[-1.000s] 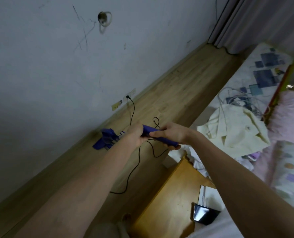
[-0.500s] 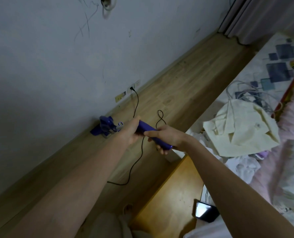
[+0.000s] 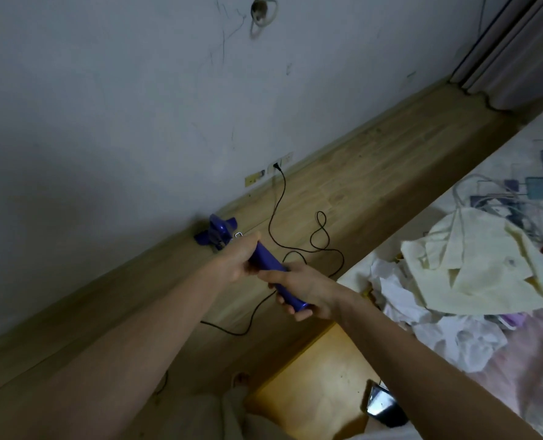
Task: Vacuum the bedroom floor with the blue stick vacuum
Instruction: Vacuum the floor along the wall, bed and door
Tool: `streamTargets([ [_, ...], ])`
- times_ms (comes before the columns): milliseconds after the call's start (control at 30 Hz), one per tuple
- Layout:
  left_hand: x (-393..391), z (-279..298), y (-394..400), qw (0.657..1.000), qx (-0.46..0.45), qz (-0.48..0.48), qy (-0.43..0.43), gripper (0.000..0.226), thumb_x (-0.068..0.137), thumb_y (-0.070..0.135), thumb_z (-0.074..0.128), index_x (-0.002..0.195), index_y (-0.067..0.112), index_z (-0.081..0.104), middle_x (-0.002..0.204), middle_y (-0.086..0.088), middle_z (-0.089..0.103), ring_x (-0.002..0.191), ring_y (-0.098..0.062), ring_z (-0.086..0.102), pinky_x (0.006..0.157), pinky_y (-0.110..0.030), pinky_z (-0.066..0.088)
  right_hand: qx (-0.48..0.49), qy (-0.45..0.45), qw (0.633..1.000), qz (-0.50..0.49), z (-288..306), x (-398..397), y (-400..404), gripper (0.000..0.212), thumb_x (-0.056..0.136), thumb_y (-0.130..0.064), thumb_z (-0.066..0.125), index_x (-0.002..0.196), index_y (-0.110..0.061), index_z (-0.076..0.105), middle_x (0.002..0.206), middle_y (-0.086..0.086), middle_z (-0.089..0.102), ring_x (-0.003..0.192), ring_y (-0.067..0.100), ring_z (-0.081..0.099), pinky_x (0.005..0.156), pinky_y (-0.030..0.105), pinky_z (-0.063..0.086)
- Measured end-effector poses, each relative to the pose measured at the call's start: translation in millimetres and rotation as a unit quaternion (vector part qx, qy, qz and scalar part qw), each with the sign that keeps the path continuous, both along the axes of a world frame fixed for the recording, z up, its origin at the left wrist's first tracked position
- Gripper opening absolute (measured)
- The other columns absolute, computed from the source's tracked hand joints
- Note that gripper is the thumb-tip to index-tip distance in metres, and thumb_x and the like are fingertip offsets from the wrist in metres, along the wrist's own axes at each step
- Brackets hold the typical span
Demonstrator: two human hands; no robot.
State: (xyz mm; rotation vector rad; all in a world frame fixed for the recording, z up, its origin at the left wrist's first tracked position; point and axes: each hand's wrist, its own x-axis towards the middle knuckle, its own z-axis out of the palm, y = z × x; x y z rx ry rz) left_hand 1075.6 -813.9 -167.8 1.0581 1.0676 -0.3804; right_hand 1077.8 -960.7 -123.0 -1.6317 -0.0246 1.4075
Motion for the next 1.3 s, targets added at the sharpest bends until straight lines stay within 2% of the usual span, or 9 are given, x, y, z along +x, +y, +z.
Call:
streamTargets([
  [100, -23, 4, 18, 1.0, -0.011, 0.023, 0.005, 0.021, 0.093, 0.016, 0.056, 0.111, 0.005, 0.053, 0.093, -0.01, 0.058, 0.08, -0.02, 0.058, 0.061, -0.031, 0.05, 0.003, 0.004, 1.0, 0.018, 16, -15, 15, 0.03, 0.096, -0.03, 0.058, 0.115, -0.009, 0.049, 0.066, 0.001, 0.049, 0.042, 0.006, 0.045, 0.033, 0.014, 0.032],
  [233, -50, 13, 29, 0.998, -0.024, 0.049, 0.013, 0.007, 0.092, 0.011, 0.054, 0.094, 0.005, 0.05, 0.086, -0.011, 0.054, 0.076, -0.019, 0.055, 0.06, -0.03, 0.048, -0.003, 0.015, 1.0, 0.026, 25, -35, 30, 0.035, 0.095, -0.03, 0.058, 0.118, -0.006, 0.049, 0.065, 0.001, 0.05, 0.042, 0.007, 0.045, 0.033, 0.015, 0.032],
  [467, -71, 12, 58, 0.998, -0.019, 0.061, -0.006, 0.009, 0.093, 0.012, 0.053, 0.098, 0.006, 0.05, 0.09, -0.01, 0.052, 0.08, -0.019, 0.053, 0.061, -0.029, 0.049, -0.012, -0.009, 0.999, 0.029, 20, -59, 64, 0.037, 0.095, -0.034, 0.058, 0.118, -0.008, 0.047, 0.066, 0.0, 0.051, 0.041, 0.007, 0.045, 0.036, 0.018, 0.033],
  [633, -70, 8, 59, 0.999, 0.005, 0.053, 0.001, 0.008, 0.094, 0.015, 0.05, 0.093, 0.008, 0.047, 0.082, -0.007, 0.048, 0.069, -0.016, 0.05, 0.054, -0.027, 0.045, -0.029, -0.003, 0.999, 0.03, 15, -64, 70, 0.031, 0.095, -0.035, 0.057, 0.109, -0.009, 0.048, 0.065, 0.0, 0.049, 0.042, 0.007, 0.043, 0.036, 0.019, 0.032],
  [767, -77, 10, 69, 0.999, -0.01, 0.053, -0.002, 0.009, 0.092, 0.012, 0.052, 0.098, 0.007, 0.049, 0.086, -0.008, 0.051, 0.075, -0.017, 0.053, 0.057, -0.027, 0.046, -0.03, -0.008, 0.999, 0.042, 22, -68, 77, 0.031, 0.095, -0.034, 0.057, 0.11, -0.009, 0.048, 0.067, 0.001, 0.049, 0.041, 0.006, 0.043, 0.034, 0.017, 0.031],
  [933, -68, 18, 80, 0.998, -0.011, 0.066, -0.003, 0.008, 0.093, 0.014, 0.05, 0.088, 0.008, 0.047, 0.082, -0.008, 0.05, 0.07, -0.018, 0.051, 0.055, -0.028, 0.048, -0.033, -0.017, 0.998, 0.05, 33, -52, 90, 0.029, 0.094, -0.034, 0.059, 0.103, -0.009, 0.048, 0.064, 0.001, 0.05, 0.04, 0.008, 0.044, 0.034, 0.018, 0.033],
  [1133, -65, 11, 82, 0.998, -0.019, 0.067, -0.005, 0.011, 0.095, 0.017, 0.052, 0.098, 0.007, 0.049, 0.094, -0.009, 0.054, 0.081, -0.018, 0.055, 0.061, -0.029, 0.048, -0.042, -0.034, 0.998, 0.043, 23, -54, 93, 0.03, 0.096, -0.037, 0.056, 0.106, -0.01, 0.05, 0.065, 0.0, 0.052, 0.04, 0.007, 0.046, 0.037, 0.019, 0.038],
  [1233, -68, 2, 83, 0.998, -0.022, 0.064, 0.0, 0.009, 0.095, 0.015, 0.052, 0.098, 0.006, 0.05, 0.088, -0.008, 0.053, 0.081, -0.02, 0.054, 0.083, -0.035, 0.052, -0.052, -0.034, 0.998, 0.029, 14, -62, 94, 0.036, 0.095, -0.039, 0.057, 0.108, -0.006, 0.052, 0.067, 0.002, 0.053, 0.04, 0.007, 0.048, 0.038, 0.02, 0.04],
  [1300, -69, -2, 82, 0.998, -0.02, 0.061, 0.003, 0.01, 0.094, 0.014, 0.052, 0.1, 0.007, 0.049, 0.086, -0.008, 0.053, 0.08, -0.02, 0.053, 0.09, -0.036, 0.049, -0.067, -0.028, 0.997, 0.011, 13, -65, 94, 0.037, 0.094, -0.04, 0.058, 0.105, -0.005, 0.054, 0.067, 0.003, 0.053, 0.041, 0.008, 0.048, 0.039, 0.02, 0.04],
])
